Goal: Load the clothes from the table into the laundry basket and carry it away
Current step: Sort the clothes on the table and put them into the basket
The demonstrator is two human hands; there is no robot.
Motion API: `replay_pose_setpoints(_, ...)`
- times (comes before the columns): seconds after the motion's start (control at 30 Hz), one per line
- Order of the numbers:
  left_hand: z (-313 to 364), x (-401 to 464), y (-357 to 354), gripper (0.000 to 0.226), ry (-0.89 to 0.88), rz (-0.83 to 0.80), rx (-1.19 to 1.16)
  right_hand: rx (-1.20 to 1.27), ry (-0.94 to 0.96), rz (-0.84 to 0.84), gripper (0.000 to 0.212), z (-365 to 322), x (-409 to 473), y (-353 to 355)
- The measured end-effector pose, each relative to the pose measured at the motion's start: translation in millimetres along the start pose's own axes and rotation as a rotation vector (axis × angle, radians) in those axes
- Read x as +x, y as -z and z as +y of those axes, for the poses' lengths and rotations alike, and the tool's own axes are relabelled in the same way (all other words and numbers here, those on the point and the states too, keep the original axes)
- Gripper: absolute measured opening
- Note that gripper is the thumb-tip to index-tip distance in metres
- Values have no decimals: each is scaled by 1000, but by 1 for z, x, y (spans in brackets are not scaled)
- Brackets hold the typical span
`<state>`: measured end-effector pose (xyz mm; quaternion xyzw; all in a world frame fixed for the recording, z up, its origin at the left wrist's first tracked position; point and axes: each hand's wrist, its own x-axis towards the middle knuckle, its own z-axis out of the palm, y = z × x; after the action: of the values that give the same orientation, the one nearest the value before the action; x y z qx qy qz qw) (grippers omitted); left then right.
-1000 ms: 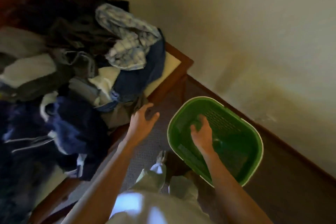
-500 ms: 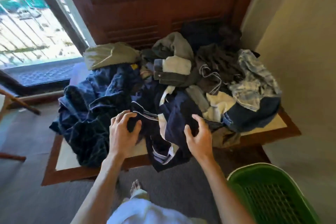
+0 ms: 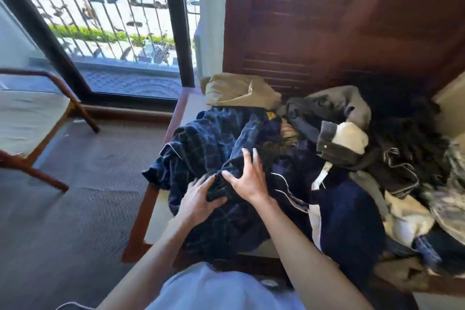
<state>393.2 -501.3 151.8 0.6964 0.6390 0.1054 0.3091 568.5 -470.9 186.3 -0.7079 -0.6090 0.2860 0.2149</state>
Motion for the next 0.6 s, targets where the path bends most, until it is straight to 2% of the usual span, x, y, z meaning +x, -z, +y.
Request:
replay_pose_setpoints(0.07, -3, -7, 11, 73, -70, 68, -126, -29, -56, -28, 75, 5, 16, -12)
replay_pose_setpoints(0.13, -6, -9, 28, 70, -71, 219, -240, -71, -5, -2, 39, 6, 29, -19)
replay_pose_setpoints(0.2, -14, 5, 47, 80, 50, 354, -221, -51, 31, -3, 12, -1, 36, -16)
replay_pose_setpoints(0.27, -21, 28, 64, 97, 215, 388, -213, 20, 57, -41, 9, -16, 35, -8)
replay_pose_setpoints(0.33, -14, 53, 80, 104, 288, 310, -394, 128, 129, -113, 5, -38, 21, 3)
replay_pose_setpoints(0.37, -7, 63, 86, 99, 280, 241, -562, 173, 182, -171, 5, -48, 11, 7)
replay_pose_setpoints(0.43, 11, 76, 93, 79, 229, 93, -829, 211, 288, -327, 7, -61, -11, 8)
replay_pose_setpoints(0.47, 19, 75, 96, 70, 187, 11, -845, 221, 318, -376, 7, -60, -18, 4)
replay_pose_setpoints(0.53, 28, 66, 92, 50, 124, -166, -735, 297, 284, -313, 8, -46, -20, -4)
replay_pose_setpoints(0.6, 25, 54, 81, 33, 73, -257, -661, 392, 183, -99, 9, -25, -7, -5)
